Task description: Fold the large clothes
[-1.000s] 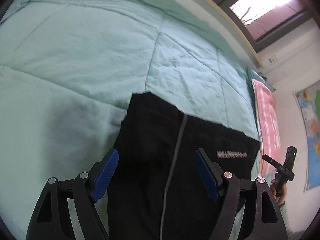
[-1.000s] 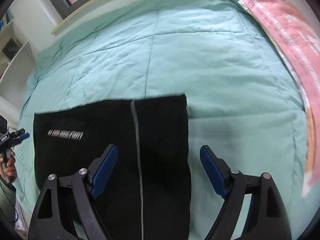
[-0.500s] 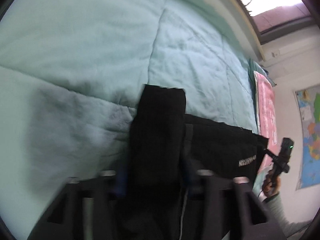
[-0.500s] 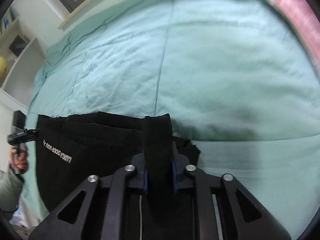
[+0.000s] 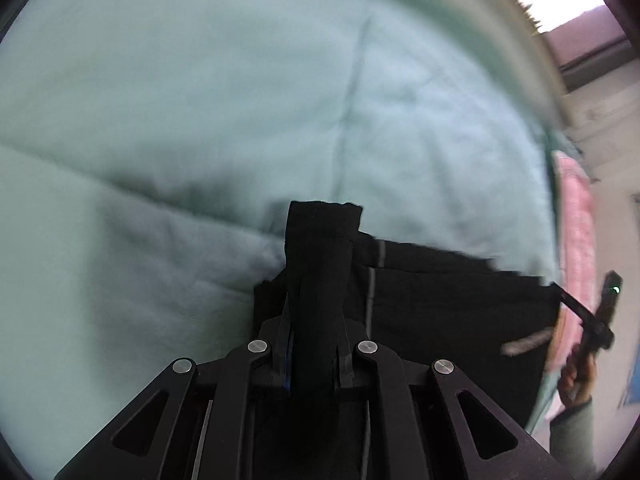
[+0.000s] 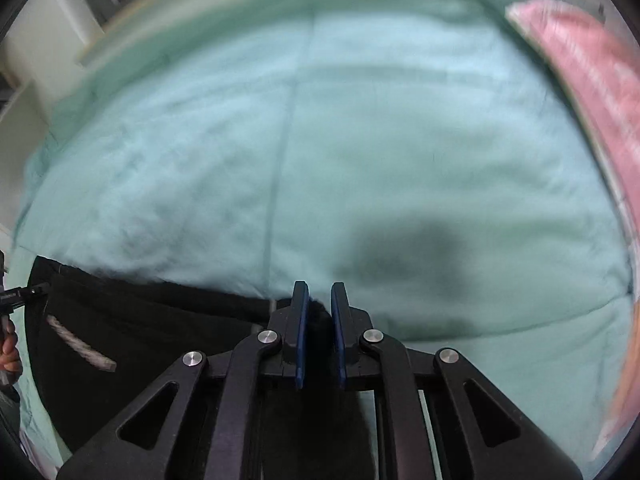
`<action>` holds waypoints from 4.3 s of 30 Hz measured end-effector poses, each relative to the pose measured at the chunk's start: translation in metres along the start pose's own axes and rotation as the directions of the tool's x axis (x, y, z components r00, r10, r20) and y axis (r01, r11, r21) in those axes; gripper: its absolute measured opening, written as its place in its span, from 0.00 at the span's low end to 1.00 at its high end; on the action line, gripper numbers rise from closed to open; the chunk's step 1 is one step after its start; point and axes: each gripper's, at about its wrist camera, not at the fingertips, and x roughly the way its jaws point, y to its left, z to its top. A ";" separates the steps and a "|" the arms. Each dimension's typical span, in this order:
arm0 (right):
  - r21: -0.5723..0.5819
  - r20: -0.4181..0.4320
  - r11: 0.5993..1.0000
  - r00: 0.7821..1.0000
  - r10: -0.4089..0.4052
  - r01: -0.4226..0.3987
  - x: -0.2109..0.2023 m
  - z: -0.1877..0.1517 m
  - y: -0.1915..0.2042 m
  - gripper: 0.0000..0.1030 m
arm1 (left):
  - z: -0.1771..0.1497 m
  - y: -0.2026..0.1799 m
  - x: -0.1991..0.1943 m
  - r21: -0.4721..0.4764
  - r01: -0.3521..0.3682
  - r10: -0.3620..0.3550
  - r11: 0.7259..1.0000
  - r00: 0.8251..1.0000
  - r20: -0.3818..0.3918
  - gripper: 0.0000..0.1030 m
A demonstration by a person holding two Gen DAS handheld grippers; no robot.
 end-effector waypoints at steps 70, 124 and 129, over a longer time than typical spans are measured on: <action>-0.171 -0.154 0.982 0.987 0.053 -0.079 -0.045 -0.201 0.150 0.80 | -0.204 -0.115 -0.041 0.443 -0.030 0.087 0.896 0.990 -0.110 0.58; 0.408 -0.098 0.856 0.917 0.387 -0.317 0.022 -0.180 -0.067 1.00 | -0.089 0.047 -0.011 -0.113 0.342 -0.351 0.933 0.933 -0.078 0.57; 0.357 -0.082 0.835 0.876 0.474 -0.418 0.011 -0.178 -0.058 0.67 | -0.098 0.046 -0.029 -0.088 0.410 -0.416 0.908 0.907 -0.061 0.43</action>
